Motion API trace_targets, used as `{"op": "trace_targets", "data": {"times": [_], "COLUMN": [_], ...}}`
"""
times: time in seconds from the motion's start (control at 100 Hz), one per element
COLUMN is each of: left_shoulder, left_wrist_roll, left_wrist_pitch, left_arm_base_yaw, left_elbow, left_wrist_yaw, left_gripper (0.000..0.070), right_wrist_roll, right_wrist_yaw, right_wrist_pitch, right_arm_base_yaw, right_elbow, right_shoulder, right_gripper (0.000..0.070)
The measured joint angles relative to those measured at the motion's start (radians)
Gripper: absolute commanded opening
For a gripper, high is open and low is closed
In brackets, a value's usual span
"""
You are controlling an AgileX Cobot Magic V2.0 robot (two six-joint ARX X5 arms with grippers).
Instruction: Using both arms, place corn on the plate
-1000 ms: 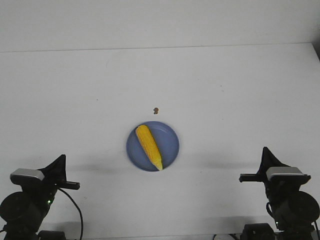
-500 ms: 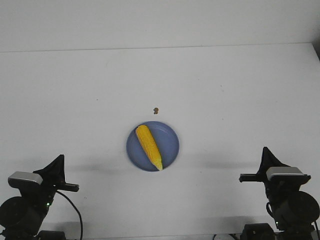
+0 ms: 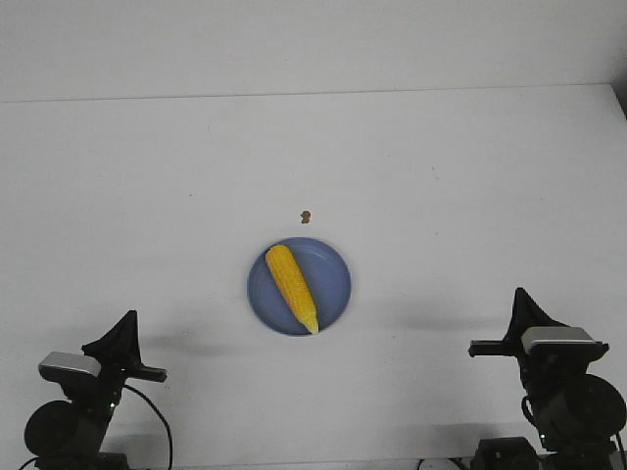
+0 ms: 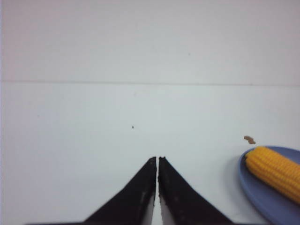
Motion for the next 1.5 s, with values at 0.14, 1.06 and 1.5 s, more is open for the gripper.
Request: {"op": "trace_targets", "data": {"times": [0.14, 1.06, 1.5], "left_shoulder": [-0.016, -0.016, -0.016], "left_wrist_roll": [0.000, 0.000, 0.000], "left_wrist_pitch": [0.052, 0.250, 0.250], "left_arm_base_yaw": [0.000, 0.000, 0.000], "left_elbow": [-0.066, -0.177, -0.177], "left_wrist_yaw": [0.000, 0.000, 0.000], "left_gripper": [0.0007, 0.0012, 0.0012], "right_wrist_roll": [0.000, 0.000, 0.000], "right_wrist_yaw": [0.000, 0.000, 0.000], "right_wrist_pitch": [0.000, 0.000, 0.000], "right_arm_base_yaw": [0.000, 0.000, 0.000], "right_elbow": [0.000, 0.000, 0.000], "right_shoulder": [0.000, 0.000, 0.000], "right_gripper": [0.0005, 0.0005, 0.0005]}}
